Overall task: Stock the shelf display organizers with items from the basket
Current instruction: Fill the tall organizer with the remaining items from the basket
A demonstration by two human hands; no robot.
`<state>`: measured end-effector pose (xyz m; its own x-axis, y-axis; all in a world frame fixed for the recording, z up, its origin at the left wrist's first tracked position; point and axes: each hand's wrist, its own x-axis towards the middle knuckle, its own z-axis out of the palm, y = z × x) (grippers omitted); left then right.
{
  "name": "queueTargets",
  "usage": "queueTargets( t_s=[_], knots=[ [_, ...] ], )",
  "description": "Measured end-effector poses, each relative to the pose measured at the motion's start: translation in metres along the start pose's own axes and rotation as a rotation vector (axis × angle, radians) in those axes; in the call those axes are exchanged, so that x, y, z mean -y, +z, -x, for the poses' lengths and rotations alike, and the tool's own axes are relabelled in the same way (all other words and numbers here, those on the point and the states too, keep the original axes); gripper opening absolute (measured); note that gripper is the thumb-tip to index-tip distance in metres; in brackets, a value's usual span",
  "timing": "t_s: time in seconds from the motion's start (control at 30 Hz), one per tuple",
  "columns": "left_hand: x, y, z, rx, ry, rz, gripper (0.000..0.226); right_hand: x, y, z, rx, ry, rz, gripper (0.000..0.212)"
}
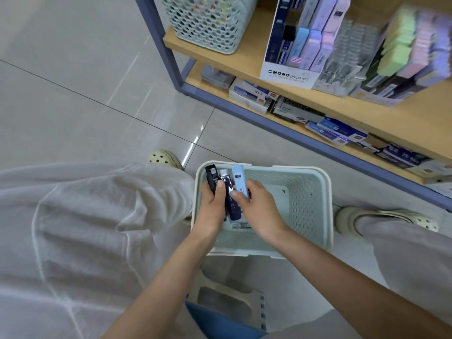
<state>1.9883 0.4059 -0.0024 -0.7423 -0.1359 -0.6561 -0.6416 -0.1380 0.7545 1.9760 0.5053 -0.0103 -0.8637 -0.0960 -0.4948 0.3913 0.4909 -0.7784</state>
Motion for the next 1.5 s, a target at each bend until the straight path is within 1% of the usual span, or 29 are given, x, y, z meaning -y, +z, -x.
queueTargets(
  t_s=[0.07, 0.13, 0.2, 0.23, 0.3, 0.33, 0.4, 0.43, 0.47, 0.57, 0.6, 0.67, 0.73, 0.8, 0.83, 0.93, 1.03, 1.2, 1.33, 1.4, 1.5],
  knots=[
    [-0.003, 0.001, 0.000, -0.001, 0.005, -0.026, 0.022, 0.003, 0.000, 0.004, 0.039, -0.056, 0.084, 0.023],
    [-0.006, 0.001, 0.000, 0.003, 0.004, -0.010, 0.020, 0.005, -0.002, 0.006, 0.117, -0.095, 0.136, 0.033],
    [-0.006, 0.000, 0.000, 0.014, -0.005, 0.005, 0.018, 0.009, -0.004, 0.006, 0.191, -0.107, 0.221, 0.041],
    [-0.005, -0.001, 0.000, 0.027, -0.011, 0.038, 0.016, 0.010, -0.006, 0.006, 0.191, -0.108, 0.253, 0.042],
    [-0.002, -0.004, 0.000, 0.066, -0.010, 0.116, 0.011, 0.011, -0.011, 0.007, 0.150, -0.128, 0.221, 0.041],
    [-0.002, -0.007, 0.000, 0.084, -0.003, 0.129, 0.013, 0.011, -0.013, 0.007, 0.131, -0.131, 0.173, 0.038],
    [0.001, -0.011, -0.002, 0.124, 0.011, 0.096, 0.029, 0.010, -0.017, 0.008, 0.109, -0.162, 0.115, 0.024],
    [0.002, -0.013, -0.003, 0.138, 0.022, 0.064, 0.032, 0.010, -0.019, 0.007, 0.100, -0.185, 0.102, 0.014],
    [0.001, -0.014, -0.004, 0.139, 0.037, 0.031, 0.029, 0.010, -0.020, 0.007, 0.088, -0.212, 0.094, 0.013],
    [0.000, -0.015, -0.007, 0.093, 0.075, -0.019, 0.015, 0.009, -0.019, 0.007, 0.121, -0.264, 0.049, 0.024],
    [-0.002, -0.017, -0.008, 0.077, 0.095, -0.026, 0.012, 0.008, -0.020, 0.007, 0.141, -0.276, 0.020, 0.030],
    [-0.005, -0.020, -0.011, 0.047, 0.128, -0.058, 0.014, -0.002, -0.020, 0.002, 0.133, -0.301, 0.006, 0.032],
    [-0.009, -0.023, -0.013, 0.024, 0.120, -0.093, 0.017, -0.022, -0.021, -0.010, 0.064, -0.318, 0.069, 0.027],
    [-0.011, -0.027, -0.016, 0.012, 0.097, -0.108, 0.020, -0.055, -0.019, -0.029, 0.026, -0.263, 0.158, 0.022],
    [-0.012, -0.029, -0.017, 0.010, 0.089, -0.115, 0.021, -0.074, -0.016, -0.038, 0.054, -0.209, 0.215, 0.021],
    [-0.016, -0.033, -0.021, 0.011, 0.083, -0.138, 0.022, -0.130, -0.001, -0.053, 0.223, -0.029, 0.366, 0.021],
    [-0.019, -0.034, -0.026, 0.011, 0.082, -0.171, 0.023, -0.165, 0.015, -0.055, 0.307, 0.055, 0.418, 0.024],
    [-0.026, -0.030, -0.038, 0.028, 0.071, -0.223, 0.024, -0.183, 0.027, -0.065, 0.365, 0.015, 0.578, 0.032],
    [-0.032, -0.023, -0.047, 0.045, 0.078, -0.261, 0.023, -0.182, 0.026, -0.080, 0.493, -0.140, 0.779, 0.034],
    [-0.033, -0.020, -0.050, 0.058, 0.075, -0.258, 0.024, -0.180, 0.024, -0.085, 0.481, -0.187, 0.824, 0.031],
    [-0.033, -0.015, -0.052, 0.063, 0.065, -0.269, 0.026, -0.181, 0.016, -0.091, 0.374, -0.175, 0.805, 0.027]
  ],
)
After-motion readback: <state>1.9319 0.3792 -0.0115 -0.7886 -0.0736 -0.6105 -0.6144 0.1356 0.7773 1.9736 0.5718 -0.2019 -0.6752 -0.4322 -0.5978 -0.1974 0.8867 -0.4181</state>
